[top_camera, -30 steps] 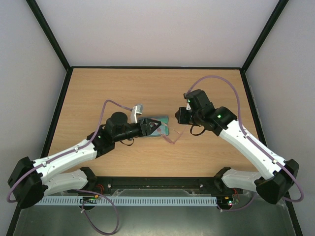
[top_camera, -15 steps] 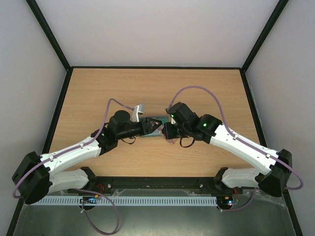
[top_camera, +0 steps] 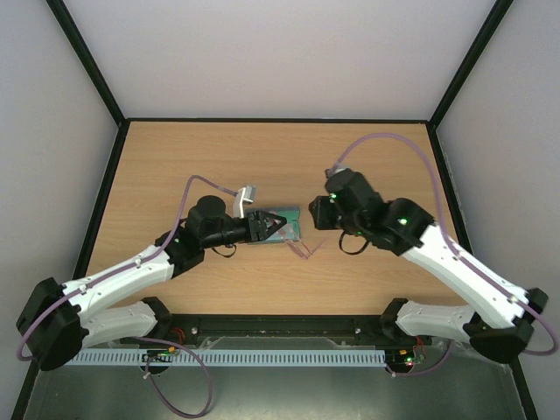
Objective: Organize the sunglasses
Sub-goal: Fold the sunglasses.
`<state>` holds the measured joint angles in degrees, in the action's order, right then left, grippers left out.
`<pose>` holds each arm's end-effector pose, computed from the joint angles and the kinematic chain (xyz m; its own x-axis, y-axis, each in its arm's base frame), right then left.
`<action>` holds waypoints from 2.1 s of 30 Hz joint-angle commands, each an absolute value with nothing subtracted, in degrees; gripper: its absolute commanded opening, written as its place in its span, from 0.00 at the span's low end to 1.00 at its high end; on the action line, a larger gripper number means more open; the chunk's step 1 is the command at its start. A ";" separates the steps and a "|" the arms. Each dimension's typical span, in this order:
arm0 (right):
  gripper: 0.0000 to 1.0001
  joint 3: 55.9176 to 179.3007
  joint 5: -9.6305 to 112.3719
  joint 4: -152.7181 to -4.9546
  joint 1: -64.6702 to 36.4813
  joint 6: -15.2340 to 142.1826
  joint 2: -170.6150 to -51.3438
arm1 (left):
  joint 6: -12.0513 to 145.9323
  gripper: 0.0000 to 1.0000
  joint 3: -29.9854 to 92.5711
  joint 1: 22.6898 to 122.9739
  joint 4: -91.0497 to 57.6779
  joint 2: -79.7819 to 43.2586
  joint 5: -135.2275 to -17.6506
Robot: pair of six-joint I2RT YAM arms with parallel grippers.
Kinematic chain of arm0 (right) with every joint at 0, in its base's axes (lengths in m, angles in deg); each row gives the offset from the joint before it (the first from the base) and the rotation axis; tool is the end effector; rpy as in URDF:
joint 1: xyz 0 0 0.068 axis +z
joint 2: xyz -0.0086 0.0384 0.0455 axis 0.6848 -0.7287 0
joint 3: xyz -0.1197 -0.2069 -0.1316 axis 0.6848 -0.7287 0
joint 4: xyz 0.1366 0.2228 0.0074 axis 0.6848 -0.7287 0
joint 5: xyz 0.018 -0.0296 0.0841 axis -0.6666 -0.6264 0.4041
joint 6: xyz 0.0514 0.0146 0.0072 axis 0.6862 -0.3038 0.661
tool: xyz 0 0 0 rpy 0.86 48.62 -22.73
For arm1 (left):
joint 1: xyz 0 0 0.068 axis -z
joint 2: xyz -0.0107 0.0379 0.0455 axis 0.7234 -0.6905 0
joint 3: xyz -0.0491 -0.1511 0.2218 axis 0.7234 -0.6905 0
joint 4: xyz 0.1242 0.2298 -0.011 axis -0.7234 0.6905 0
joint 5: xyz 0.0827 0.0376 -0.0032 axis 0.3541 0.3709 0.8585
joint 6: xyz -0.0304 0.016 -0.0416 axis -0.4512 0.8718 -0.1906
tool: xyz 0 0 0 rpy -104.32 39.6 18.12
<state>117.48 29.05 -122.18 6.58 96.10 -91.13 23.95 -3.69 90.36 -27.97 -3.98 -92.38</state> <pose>0.1423 0.1545 0.4098 -0.6258 0.2116 -0.7508 -0.2579 0.8522 0.4552 0.1664 -0.1811 0.2806 -0.8289 -0.2323 -0.5088 0.4282 0.3215 -0.8445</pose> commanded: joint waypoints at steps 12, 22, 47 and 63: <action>0.27 94.25 34.80 -128.88 5.14 104.07 -75.84 | 26.22 0.47 -2.64 85.27 -23.68 0.93 -97.02; 0.27 96.01 34.37 -120.83 0.39 100.55 -85.88 | 26.34 0.47 -3.37 85.27 -25.20 -0.24 -101.17; 0.18 94.36 50.19 -104.62 4.42 98.75 -94.34 | 22.54 0.46 -4.42 90.50 -44.14 -15.67 -107.21; 0.23 98.54 34.77 -116.97 8.10 100.04 -93.46 | 23.80 0.46 -3.01 91.34 -41.71 -14.99 -109.03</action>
